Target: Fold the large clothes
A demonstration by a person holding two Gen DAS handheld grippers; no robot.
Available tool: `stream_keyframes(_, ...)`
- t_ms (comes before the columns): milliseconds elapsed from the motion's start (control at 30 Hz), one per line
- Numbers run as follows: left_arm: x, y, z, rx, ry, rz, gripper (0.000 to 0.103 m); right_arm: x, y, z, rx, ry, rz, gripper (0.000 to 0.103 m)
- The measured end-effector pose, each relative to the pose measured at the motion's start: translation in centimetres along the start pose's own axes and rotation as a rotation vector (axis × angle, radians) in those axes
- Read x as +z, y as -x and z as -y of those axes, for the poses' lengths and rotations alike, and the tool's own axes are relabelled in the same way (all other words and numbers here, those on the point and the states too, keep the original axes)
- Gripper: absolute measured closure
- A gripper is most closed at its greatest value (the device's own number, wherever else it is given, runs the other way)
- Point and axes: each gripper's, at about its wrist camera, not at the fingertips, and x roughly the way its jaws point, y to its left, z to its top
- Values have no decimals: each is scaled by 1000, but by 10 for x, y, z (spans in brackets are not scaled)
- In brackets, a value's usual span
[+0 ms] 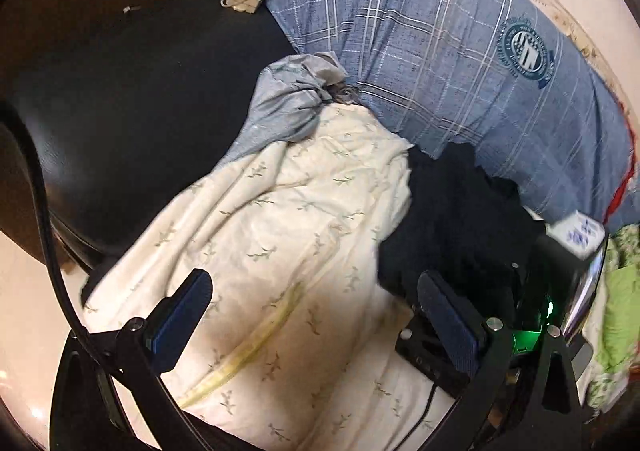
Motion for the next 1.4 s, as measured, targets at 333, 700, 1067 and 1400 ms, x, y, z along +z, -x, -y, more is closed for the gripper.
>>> stream_keyframes(333, -6, -21, 36, -74, -73, -61, 0, -25, 2, 72, 195, -387, -45, 24)
stream_keyframes(700, -18, -115, 59, -338, 156, -272, 1, -105, 84, 179, 14, -573, -24, 23)
stream_keyframes(1067, 10, -150, 82, -322, 220, -261, 2, -122, 84, 200, 31, -643, -30, 23)
stream_keyframes(1400, 4, -160, 64, -298, 272, -260, 79, -134, 81, 210, 30, -671, -32, 23)
